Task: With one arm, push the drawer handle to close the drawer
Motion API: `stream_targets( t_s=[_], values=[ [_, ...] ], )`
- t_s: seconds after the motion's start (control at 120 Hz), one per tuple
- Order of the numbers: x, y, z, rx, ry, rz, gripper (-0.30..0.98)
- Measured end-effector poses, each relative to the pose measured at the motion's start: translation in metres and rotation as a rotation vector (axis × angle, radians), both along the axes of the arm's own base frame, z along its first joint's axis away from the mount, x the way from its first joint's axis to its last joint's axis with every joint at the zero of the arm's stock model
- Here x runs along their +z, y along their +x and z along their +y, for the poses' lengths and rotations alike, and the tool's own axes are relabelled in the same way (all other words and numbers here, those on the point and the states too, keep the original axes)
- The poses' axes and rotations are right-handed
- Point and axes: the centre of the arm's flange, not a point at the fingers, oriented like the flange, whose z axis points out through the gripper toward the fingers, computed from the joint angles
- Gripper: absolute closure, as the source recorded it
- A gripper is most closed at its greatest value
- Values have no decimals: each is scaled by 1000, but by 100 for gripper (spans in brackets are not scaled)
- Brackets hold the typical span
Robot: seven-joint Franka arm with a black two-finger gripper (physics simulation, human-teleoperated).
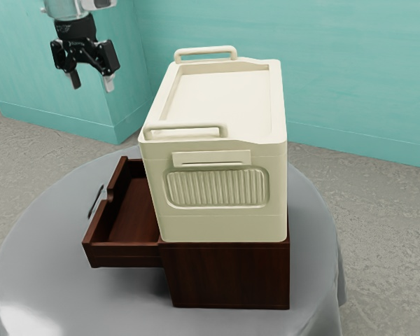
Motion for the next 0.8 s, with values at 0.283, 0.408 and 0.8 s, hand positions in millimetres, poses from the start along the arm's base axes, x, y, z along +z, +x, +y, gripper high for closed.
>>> stream_targets(
  t_s=[0.283, 0.408, 0.8],
  values=[
    [29, -13, -8, -36, 10, -34, 0],
    [110, -56, -53, -201, 40, -196, 0],
    [-46, -131, -16, -508, 114, -14, 13]
  ],
)
